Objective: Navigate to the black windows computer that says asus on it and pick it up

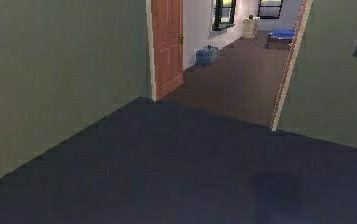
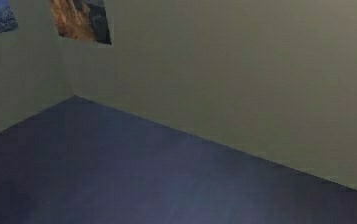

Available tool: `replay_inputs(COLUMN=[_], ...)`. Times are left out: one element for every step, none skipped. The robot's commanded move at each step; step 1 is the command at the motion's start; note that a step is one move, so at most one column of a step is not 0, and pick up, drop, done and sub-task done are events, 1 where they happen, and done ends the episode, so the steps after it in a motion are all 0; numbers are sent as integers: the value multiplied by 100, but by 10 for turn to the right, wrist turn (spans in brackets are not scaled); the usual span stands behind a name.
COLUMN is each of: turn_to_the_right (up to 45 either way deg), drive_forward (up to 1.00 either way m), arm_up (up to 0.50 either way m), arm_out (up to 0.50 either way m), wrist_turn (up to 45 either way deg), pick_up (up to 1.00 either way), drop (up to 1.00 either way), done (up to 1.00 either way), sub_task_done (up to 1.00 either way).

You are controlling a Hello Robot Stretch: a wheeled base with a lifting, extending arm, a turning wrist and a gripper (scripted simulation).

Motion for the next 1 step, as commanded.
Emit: replay_inputs(turn_to_the_right=[120], drive_forward=[0], arm_up=[0], arm_out=[0], wrist_turn=[0], pick_up=[0], drop=[0], done=[0], sub_task_done=[0])
